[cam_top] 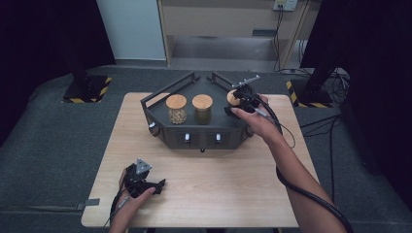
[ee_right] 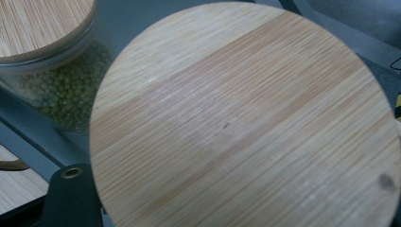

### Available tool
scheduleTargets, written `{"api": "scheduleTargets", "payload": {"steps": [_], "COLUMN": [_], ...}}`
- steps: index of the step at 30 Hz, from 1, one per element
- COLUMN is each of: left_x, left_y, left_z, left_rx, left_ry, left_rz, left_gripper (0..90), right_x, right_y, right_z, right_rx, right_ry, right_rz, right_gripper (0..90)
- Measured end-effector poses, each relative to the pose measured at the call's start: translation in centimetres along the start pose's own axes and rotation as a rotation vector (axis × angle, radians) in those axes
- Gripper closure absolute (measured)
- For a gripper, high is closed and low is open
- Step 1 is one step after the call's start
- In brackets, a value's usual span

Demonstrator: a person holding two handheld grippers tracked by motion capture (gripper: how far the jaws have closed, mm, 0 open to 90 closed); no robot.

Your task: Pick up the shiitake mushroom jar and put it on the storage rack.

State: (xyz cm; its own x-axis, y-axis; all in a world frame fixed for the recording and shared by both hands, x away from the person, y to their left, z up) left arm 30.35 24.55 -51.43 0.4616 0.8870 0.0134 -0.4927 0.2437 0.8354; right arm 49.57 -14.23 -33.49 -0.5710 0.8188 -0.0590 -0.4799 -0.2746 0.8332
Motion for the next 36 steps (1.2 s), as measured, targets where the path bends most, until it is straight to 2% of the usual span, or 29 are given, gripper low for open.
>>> {"api": "scheduleTargets", "payload": {"steps": [16,36], "left_x": [0.0,0.0], "left_y": [0.0,0.0], "left_z": [0.0,0.0], "left_rx": [0.0,-0.001], "left_ry": [-0.001,0.0], "left_rz": [0.0,-0.001], "left_gripper": [0.0,0.0], "right_x": [0.5,-0.5], "right_y": [-1.9,-2.4], "right_z": [-0.1,-0.5], "right_rx": [0.013,0.005], "right_ry": [-0.009,-0.05], "right_rz": [0.024,0.052], "right_gripper": [25.4,25.4]}}
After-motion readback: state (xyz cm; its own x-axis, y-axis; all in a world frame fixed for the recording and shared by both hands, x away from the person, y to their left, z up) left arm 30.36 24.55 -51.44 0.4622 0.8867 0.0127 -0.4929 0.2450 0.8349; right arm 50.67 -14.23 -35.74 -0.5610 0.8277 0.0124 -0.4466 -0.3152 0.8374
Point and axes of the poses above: each handheld gripper's, and its own axes: y roughly backward along the jaws, z roughly out of its top, x roughly to its left, the point moved 10 cm from there along -y, roughly forward along the jaws, and after that the axes turned 11 degrees about x, right-handed, at the moved point
